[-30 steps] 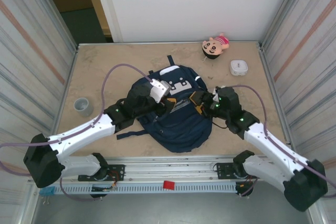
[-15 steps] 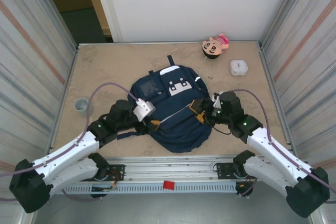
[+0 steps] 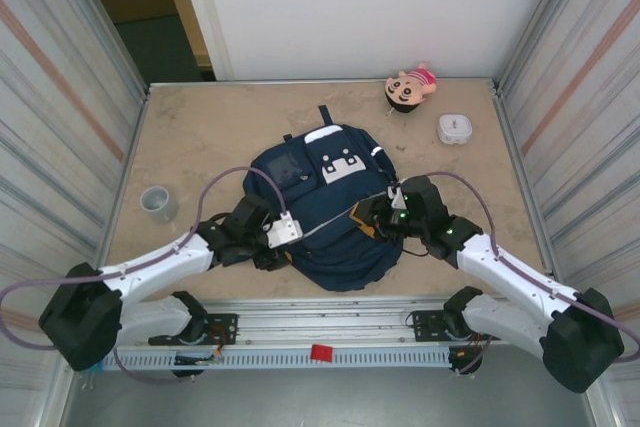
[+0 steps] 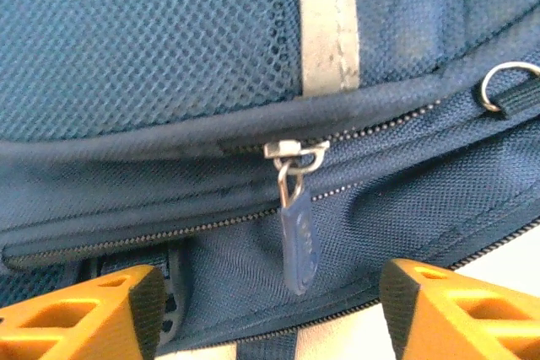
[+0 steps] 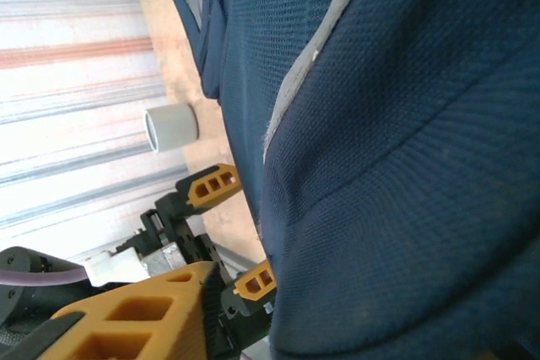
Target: Pack books, pencil case, and school supplies into a backpack
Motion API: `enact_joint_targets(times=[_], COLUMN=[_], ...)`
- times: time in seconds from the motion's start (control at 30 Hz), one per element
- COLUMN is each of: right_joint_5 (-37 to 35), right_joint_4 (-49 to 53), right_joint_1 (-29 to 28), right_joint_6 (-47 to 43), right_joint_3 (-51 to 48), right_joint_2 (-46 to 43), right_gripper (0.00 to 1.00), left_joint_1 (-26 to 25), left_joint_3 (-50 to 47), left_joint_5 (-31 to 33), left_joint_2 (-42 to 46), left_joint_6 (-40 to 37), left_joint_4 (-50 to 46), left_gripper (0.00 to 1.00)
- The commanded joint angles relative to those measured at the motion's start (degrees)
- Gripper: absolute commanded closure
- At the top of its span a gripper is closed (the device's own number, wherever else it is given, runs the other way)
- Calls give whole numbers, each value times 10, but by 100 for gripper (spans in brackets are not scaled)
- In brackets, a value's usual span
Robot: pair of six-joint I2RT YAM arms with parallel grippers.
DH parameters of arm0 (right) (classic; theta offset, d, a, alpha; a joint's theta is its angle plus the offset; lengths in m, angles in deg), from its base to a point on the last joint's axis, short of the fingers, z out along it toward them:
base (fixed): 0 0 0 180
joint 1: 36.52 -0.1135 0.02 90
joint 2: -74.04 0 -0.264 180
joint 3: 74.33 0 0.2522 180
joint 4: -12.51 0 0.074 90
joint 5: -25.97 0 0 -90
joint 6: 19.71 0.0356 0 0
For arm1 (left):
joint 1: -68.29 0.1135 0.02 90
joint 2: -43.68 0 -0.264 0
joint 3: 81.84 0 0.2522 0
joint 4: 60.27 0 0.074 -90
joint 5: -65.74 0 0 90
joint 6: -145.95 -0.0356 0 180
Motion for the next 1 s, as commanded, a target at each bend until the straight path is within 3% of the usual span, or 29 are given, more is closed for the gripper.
enact_joint_targets(times=[0.0, 0.07, 0.23, 0.37, 0.43, 0.57, 0.67, 0.87, 0.97], right_joint_5=[-6, -12, -21, -26, -28, -35, -52, -64, -62], right_joint_4=[-18, -22, -36, -43, -45, -42, -48, -118, -149], right_joint_1=[-2, -2, -1, 1, 1, -10, -31, -61, -76], right_joint_6=[5, 7, 8, 12, 14, 26, 43, 63, 64], right_joint_3=[0, 1, 13, 18, 16, 3, -17, -36, -23], right_joint_2=[0, 0, 4, 20, 21, 13, 10, 34, 70], right_gripper=[68, 72, 80, 83, 82, 63, 54, 54, 61], left_joint_1=[4, 2, -19, -20, -20, -23, -23, -28, -30], left_joint_3=[28, 35, 47, 39, 35, 23, 14, 23, 27], left_joint_5=[-31, -65, -84, -99, -106, -99, -104, -116, -119], left_joint_2=[-22, -31, -13, 23, 37, 63, 74, 70, 68], left_joint_6=[-42, -50, -48, -4, 24, 86, 115, 150, 159], left_joint_4=[2, 0, -33, -14, -3, 29, 53, 64, 67], left_gripper=[39, 48, 68, 100, 100, 100, 100, 100, 100])
